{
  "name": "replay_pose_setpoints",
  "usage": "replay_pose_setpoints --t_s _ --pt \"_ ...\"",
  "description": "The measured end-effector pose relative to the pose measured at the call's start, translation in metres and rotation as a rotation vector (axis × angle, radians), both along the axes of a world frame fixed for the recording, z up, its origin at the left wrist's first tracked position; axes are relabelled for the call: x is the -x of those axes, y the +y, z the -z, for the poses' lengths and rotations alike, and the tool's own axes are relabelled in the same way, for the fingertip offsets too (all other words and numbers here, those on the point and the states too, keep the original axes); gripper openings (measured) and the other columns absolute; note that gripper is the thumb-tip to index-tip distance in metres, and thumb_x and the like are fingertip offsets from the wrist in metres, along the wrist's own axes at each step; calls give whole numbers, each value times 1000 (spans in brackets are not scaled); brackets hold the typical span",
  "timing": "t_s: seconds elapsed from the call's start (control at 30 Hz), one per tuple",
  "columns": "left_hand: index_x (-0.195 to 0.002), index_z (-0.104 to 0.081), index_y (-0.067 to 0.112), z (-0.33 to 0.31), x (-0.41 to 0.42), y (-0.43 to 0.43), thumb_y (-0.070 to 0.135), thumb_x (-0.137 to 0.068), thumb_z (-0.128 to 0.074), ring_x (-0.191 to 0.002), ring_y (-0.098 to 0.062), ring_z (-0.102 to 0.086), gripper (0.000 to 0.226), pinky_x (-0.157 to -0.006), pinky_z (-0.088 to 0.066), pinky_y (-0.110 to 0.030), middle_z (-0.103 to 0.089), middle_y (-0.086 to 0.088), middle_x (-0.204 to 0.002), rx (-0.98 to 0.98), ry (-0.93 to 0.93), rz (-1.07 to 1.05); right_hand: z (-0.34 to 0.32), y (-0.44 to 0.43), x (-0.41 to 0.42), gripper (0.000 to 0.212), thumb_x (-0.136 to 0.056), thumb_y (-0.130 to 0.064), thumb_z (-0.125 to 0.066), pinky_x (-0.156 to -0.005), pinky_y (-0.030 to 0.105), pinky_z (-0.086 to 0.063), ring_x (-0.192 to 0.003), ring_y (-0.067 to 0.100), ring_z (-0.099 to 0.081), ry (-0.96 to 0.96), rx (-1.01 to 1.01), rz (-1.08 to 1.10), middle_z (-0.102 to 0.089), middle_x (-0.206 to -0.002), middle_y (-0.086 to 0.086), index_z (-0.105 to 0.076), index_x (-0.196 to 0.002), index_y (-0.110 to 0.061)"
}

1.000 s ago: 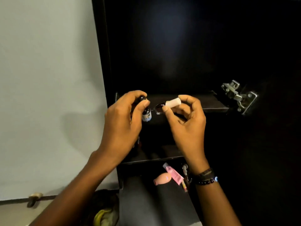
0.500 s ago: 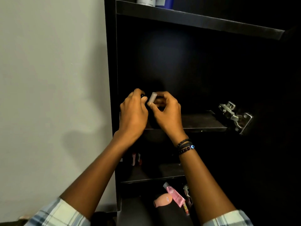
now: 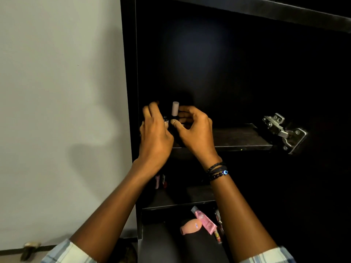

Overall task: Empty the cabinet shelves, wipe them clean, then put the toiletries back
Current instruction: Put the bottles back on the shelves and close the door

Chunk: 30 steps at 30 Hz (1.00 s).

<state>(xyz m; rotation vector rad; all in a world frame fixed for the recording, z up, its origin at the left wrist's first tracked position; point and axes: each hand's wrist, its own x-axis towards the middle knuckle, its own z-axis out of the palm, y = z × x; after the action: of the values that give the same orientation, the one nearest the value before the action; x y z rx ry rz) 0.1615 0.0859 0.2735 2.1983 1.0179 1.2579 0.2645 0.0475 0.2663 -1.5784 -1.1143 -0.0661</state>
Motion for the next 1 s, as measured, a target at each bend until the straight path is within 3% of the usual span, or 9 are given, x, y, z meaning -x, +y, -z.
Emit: replay_pose_setpoints --t_s 0.3,0.43,0.53,0.67,0.83,1.0 --pt "-126 -38 9 14 9 -6 -11 -78 -58 -109 -18 -49 56 -86 -44 -20 -38 -9 -124 -76 -55 63 5 -10 10 34 -79 -15 -75 -80 28 -58 -88 5 -67 -25 21 108 -68 -100 -5 -64 -111 -13" --pt "-130 -38 7 24 22 -18 -13 -78 -52 -116 -21 -48 57 -95 -44 -23 -39 -11 -128 -99 -109 154 19 -29 23 35 -86 -19 -68 -90 31 -54 -103 8 -63 -81 17 200 -65 -113 0 -60 -120 -12" --pt "-130 -40 5 34 33 -32 -6 -83 -51 -121 -21 -44 49 -101 -34 -17 -41 -11 -130 -119 -126 219 31 -55 42 36 -92 -19 -60 -98 29 -48 -117 9 -56 -169 35 276 -59 -126 2 -56 -126 -10" --pt "-129 -44 2 67 48 -54 -3 -84 -51 -134 -26 -32 46 -115 -26 -33 -43 -14 -134 -176 -88 314 65 -93 69 43 -96 -17 -54 -112 27 -35 -137 12 -38 -179 99 340 -44 -145 5 -46 -137 -8" --pt "-136 -40 7 136 60 -75 4 -83 -55 -135 -28 -31 55 -112 -30 -44 -42 -12 -138 -108 158 461 143 -133 82 54 -92 -15 -59 -114 30 -33 -139 13 -35 -18 261 373 -41 -148 6 -40 -142 -9" --pt "-139 -35 11 205 55 -85 13 -84 -59 -130 -26 -36 59 -107 -36 -41 -41 -10 -138 4 449 602 227 -163 69 70 -88 -17 -65 -116 33 -28 -141 18 -32 219 543 436 -36 -152 5 -29 -148 -13"
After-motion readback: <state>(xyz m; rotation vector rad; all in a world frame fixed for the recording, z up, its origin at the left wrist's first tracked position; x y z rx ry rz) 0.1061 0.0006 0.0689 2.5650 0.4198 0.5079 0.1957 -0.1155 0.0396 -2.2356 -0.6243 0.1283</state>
